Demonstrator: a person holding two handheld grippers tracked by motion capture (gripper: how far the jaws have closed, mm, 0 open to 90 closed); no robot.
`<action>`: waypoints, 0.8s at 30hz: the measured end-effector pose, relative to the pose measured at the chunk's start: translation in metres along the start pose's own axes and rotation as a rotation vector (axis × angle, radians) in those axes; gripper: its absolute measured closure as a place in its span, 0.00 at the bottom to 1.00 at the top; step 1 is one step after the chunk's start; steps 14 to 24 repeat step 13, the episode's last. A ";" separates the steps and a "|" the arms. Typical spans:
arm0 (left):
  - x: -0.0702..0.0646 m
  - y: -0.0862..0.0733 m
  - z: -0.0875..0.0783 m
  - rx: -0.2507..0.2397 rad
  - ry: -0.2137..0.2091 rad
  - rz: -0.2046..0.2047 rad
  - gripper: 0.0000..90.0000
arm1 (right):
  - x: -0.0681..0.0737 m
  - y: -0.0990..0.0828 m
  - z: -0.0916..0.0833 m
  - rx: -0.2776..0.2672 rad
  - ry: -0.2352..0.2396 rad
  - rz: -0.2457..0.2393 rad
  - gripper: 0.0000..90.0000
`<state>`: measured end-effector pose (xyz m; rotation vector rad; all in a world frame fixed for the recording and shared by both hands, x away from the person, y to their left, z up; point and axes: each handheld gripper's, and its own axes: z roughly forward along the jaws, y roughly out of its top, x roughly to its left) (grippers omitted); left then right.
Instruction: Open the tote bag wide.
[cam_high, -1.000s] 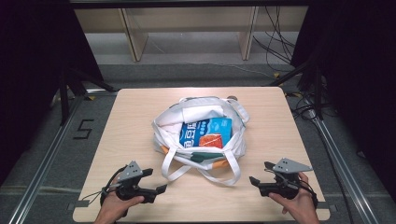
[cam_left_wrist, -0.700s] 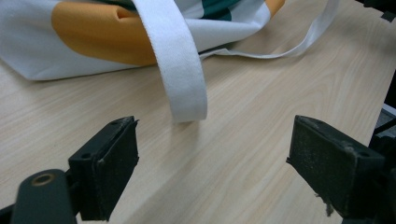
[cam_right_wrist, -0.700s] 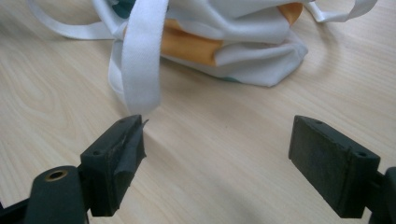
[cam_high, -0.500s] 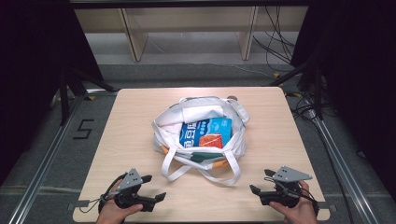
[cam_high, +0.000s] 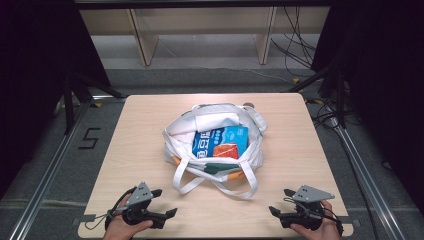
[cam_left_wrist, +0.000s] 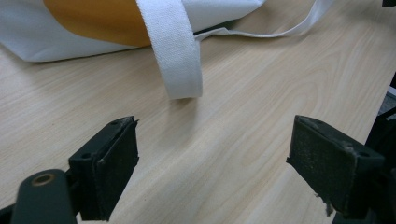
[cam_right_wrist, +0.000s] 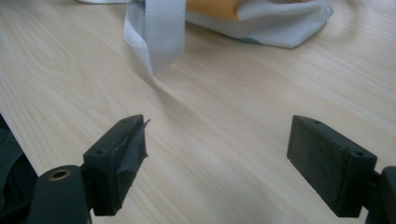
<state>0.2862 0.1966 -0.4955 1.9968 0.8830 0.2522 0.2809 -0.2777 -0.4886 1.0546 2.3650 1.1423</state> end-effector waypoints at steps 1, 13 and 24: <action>0.000 0.000 0.000 -0.003 0.000 0.005 0.17 | 0.000 0.000 0.000 0.001 -0.002 0.004 0.23; 0.002 0.000 0.000 -0.008 0.009 -0.004 0.17 | 0.000 -0.001 0.001 0.012 0.009 0.007 0.23; 0.002 0.000 0.000 -0.008 0.009 -0.004 0.17 | 0.000 -0.001 0.001 0.012 0.009 0.007 0.23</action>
